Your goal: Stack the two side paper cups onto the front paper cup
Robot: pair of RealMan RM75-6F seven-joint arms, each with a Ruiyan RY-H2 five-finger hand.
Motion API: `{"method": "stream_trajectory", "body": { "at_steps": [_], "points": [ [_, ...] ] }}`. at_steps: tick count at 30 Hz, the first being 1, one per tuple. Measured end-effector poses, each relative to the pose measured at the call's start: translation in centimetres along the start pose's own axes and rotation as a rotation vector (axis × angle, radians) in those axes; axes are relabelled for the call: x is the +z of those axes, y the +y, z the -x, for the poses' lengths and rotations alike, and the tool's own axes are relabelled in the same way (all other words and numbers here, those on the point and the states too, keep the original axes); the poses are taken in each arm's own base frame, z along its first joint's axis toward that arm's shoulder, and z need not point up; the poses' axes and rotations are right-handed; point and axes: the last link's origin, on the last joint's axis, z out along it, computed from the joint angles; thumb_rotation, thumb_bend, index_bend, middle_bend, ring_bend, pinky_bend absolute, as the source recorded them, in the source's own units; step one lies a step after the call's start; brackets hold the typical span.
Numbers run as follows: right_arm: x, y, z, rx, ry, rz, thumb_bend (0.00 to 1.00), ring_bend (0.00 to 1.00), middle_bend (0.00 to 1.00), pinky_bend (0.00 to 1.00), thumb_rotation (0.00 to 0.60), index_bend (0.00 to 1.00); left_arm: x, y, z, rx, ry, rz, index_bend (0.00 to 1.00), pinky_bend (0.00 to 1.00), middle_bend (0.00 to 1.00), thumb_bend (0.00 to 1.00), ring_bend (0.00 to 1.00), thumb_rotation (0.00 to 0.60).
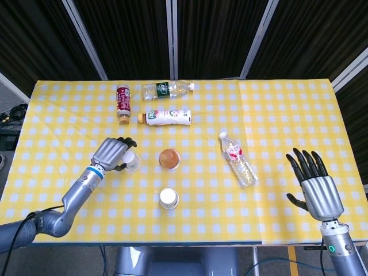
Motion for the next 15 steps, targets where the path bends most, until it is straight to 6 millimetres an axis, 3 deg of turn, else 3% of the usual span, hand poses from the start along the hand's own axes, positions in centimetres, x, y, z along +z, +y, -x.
{"method": "stream_trajectory", "body": {
  "at_steps": [7,15],
  "points": [
    [-0.07,0.22,-0.22,0.004,0.012,0.006,0.00,0.00,0.00,0.00,0.600,0.00,0.54,0.26,0.38,-0.022,-0.014,-0.009,0.45,0.61,0.38,0.30,0.44,0.600],
    [-0.13,0.32,-0.35,0.006,0.020,0.007,0.00,0.00,0.00,0.00,0.600,0.00,0.66,0.34,0.03,-0.023,0.010,-0.017,0.47,0.62,0.39,0.30,0.45,0.600]
  ]
}}
